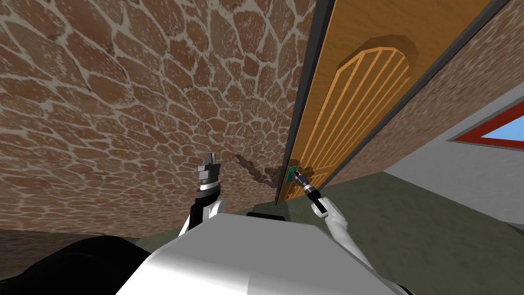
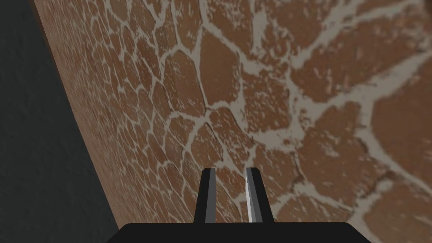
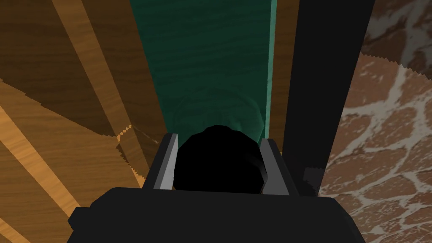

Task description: Pull the door open

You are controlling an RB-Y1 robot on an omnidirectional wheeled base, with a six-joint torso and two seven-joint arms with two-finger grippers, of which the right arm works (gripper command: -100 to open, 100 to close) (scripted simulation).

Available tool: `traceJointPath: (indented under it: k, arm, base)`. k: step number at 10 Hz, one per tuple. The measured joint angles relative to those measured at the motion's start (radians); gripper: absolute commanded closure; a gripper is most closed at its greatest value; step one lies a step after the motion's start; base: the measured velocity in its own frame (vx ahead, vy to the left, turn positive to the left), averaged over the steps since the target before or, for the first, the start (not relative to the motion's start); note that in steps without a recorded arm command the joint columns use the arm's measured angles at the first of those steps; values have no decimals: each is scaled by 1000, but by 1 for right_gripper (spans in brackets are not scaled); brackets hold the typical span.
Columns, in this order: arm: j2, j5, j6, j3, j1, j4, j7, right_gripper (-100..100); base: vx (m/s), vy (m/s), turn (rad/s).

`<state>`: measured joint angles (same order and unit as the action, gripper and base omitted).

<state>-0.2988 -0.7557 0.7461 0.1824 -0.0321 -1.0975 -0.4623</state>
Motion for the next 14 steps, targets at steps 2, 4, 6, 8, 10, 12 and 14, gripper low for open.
traceJointPath:
  k: [2,4,6,8,10,12,14]
  arm:
    - [2,35,-9,-4,0,-2,37,100]
    - [4,75,-14,-6,-6,7,78,100]
    - [4,117,-32,-14,-5,-2,129,100]
    - [3,167,-38,-16,-9,4,178,100]
    - [6,219,-55,-23,-7,-2,232,100]
    - [6,277,-60,-25,-17,13,282,100]
    - [9,335,-74,-30,-19,12,336,100]
  base:
    - [-76,-71,147]
    - [-79,-71,148]
    - [-86,-71,150]
    - [-95,-74,157]
    - [-81,-76,158]
    - [-97,-75,159]
    - [-97,-64,137]
